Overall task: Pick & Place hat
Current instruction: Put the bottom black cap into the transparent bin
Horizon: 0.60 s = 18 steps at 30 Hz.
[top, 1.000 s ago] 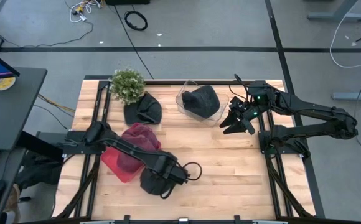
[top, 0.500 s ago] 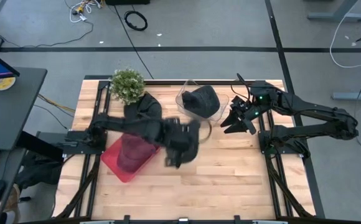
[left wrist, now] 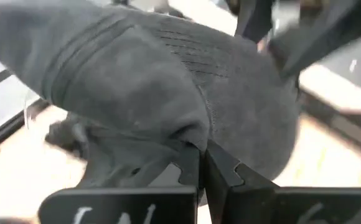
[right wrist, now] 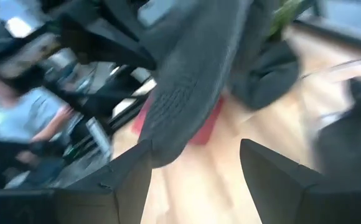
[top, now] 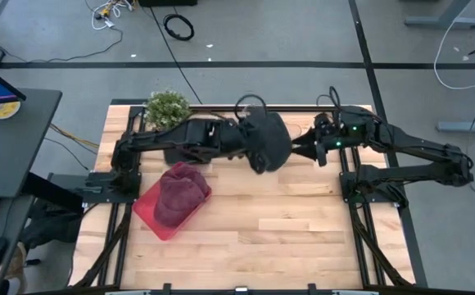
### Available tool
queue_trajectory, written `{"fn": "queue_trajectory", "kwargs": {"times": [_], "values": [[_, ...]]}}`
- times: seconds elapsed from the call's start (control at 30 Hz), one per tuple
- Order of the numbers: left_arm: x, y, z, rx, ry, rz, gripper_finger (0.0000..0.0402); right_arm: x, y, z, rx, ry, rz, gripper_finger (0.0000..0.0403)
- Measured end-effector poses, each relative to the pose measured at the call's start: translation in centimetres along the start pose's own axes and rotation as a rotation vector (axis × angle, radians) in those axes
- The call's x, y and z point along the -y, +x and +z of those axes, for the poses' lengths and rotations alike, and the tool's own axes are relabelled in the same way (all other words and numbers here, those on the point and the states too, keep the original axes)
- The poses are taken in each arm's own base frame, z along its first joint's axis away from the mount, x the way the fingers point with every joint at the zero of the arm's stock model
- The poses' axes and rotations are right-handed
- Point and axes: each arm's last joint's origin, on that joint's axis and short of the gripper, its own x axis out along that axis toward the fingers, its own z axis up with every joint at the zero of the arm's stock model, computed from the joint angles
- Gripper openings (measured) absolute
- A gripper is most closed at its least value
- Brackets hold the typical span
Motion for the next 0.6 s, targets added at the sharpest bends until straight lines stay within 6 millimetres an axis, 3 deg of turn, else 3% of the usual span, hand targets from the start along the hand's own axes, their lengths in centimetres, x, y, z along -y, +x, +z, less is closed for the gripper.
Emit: {"fn": "queue_trajectory", "kwargs": {"times": [0.17,0.43,0.6], "values": [[-0.8,0.3,2.0,0.14,-0.09,-0.002,0.0005,-0.1,-1.0,0.4,0.129,0.038,-0.101,0.0245],[-1.8,0.8,4.8,0.289,-0.178,-0.098,0.0005,-0.7,-1.7,1.3,0.26,0.06,-0.069,0.0245],[-2.0,0.8,5.3,0.324,-0.176,-0.124,0.0005,-0.8,-1.8,1.8,0.328,0.068,-0.096,0.0242]]}}
